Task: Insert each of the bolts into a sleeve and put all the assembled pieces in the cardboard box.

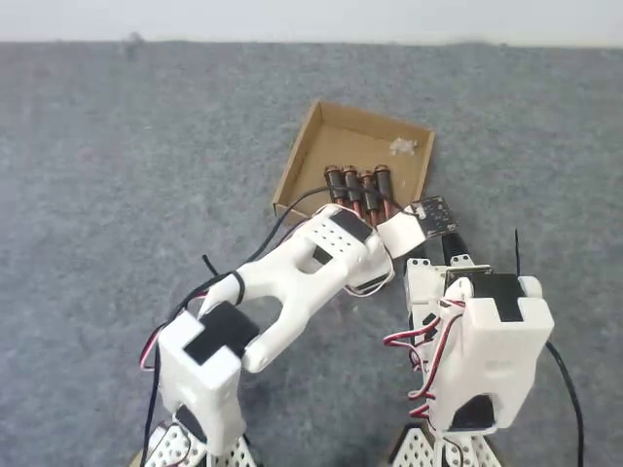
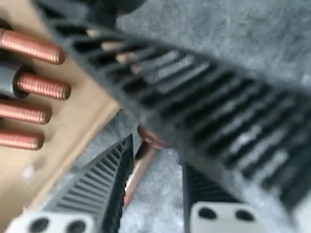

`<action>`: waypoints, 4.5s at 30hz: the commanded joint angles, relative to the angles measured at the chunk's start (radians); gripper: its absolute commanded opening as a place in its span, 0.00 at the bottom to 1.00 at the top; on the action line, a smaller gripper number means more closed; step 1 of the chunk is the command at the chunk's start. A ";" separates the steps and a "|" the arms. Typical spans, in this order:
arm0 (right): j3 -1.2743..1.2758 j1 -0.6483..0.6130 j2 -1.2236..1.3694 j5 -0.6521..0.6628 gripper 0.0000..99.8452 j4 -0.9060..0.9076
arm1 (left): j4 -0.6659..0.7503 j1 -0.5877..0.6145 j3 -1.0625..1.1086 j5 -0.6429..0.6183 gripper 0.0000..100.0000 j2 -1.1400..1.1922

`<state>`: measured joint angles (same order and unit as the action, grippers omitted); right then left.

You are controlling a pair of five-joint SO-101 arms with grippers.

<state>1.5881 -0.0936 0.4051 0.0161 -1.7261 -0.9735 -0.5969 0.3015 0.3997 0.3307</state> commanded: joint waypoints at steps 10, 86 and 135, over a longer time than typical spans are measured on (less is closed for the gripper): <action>0.005 -0.008 0.001 -0.009 0.01 -0.031 | -0.166 0.034 -0.197 0.003 0.01 0.120; -0.196 -0.441 0.160 -0.005 0.01 -0.036 | 1.031 0.520 0.900 -0.488 0.01 -0.712; -0.109 -0.515 0.101 -0.003 0.01 -0.033 | 1.119 0.402 0.995 -0.885 0.01 -0.987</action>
<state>1.4975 -0.6199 0.5217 0.0146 -1.7369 0.2156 -0.1857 1.3050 -0.4427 -0.5424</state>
